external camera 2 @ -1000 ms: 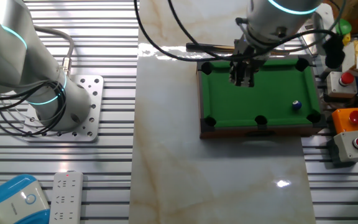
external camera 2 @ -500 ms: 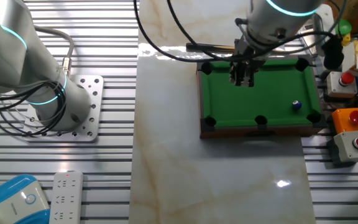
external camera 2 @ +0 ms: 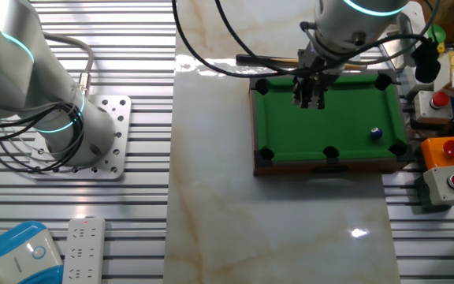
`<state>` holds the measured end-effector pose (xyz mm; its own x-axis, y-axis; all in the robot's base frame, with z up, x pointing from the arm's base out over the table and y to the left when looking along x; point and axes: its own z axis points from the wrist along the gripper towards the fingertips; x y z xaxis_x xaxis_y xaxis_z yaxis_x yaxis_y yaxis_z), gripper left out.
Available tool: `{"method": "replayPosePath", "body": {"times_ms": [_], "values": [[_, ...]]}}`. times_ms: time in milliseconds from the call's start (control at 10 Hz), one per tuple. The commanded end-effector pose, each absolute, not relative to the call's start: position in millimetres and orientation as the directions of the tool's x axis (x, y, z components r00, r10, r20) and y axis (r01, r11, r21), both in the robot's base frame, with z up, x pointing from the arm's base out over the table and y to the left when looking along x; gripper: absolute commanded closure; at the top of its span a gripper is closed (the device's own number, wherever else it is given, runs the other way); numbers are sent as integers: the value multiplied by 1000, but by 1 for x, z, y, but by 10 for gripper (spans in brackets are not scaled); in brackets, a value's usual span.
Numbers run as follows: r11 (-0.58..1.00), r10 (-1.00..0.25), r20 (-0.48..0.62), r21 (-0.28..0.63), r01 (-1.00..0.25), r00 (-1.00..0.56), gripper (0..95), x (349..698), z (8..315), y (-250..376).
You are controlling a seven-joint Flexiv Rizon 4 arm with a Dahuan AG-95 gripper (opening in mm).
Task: Hit the pool ball
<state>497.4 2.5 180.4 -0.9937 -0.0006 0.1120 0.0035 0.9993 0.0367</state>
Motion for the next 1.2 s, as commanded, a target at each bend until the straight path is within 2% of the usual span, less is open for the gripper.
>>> {"method": "replayPosePath", "body": {"times_ms": [100,800,900,1200], "values": [[999,-12,124,43,-7,-992,950,499,180,2],[999,-21,115,42,-17,-993,950,499,180,2],[998,-43,108,49,-38,-993,950,499,180,2],[974,-224,82,62,-219,-971,950,499,180,2]]}}
